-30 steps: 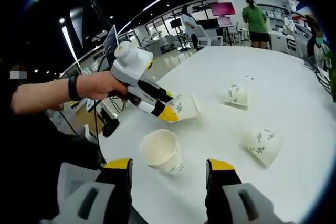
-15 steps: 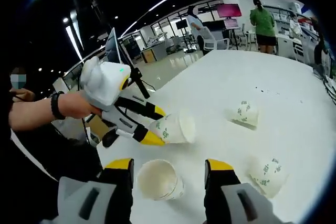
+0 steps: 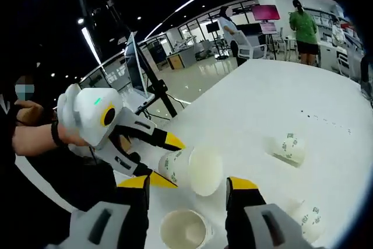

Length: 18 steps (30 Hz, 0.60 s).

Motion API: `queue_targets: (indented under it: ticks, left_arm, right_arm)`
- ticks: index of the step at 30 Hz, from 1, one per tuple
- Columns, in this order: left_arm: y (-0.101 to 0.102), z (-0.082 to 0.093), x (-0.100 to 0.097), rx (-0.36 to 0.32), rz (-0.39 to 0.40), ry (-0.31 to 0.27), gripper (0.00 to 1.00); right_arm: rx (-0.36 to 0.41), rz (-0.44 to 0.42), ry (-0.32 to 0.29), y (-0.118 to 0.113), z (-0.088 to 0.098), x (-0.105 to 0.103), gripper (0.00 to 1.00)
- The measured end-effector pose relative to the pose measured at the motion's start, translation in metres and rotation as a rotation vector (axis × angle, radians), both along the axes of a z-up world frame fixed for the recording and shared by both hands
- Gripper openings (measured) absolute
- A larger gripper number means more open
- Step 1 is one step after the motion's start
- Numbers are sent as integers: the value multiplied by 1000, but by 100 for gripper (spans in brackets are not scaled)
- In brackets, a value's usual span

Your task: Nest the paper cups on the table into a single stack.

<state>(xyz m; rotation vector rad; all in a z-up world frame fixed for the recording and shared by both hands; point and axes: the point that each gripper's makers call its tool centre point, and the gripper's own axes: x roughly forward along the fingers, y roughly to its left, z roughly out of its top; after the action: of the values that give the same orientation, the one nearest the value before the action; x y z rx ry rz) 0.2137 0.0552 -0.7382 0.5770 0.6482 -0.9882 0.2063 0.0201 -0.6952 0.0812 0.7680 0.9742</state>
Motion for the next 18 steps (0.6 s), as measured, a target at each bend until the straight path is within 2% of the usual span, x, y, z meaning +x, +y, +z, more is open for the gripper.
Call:
queue_targets:
  ticks: [7,10,18]
  left_arm:
    - [-7,8,-4,2,-60,-69,35]
    - [-9,9,-5,-1,-72,-77,35]
    - [-21,11,-15,-24,-115,-81,35]
  right_arm:
    - [12,32,47,17,-6,1,47]
    - [24,42,82,19,-10,0,47]
    - [17,63,122,23,-14,-8,41]
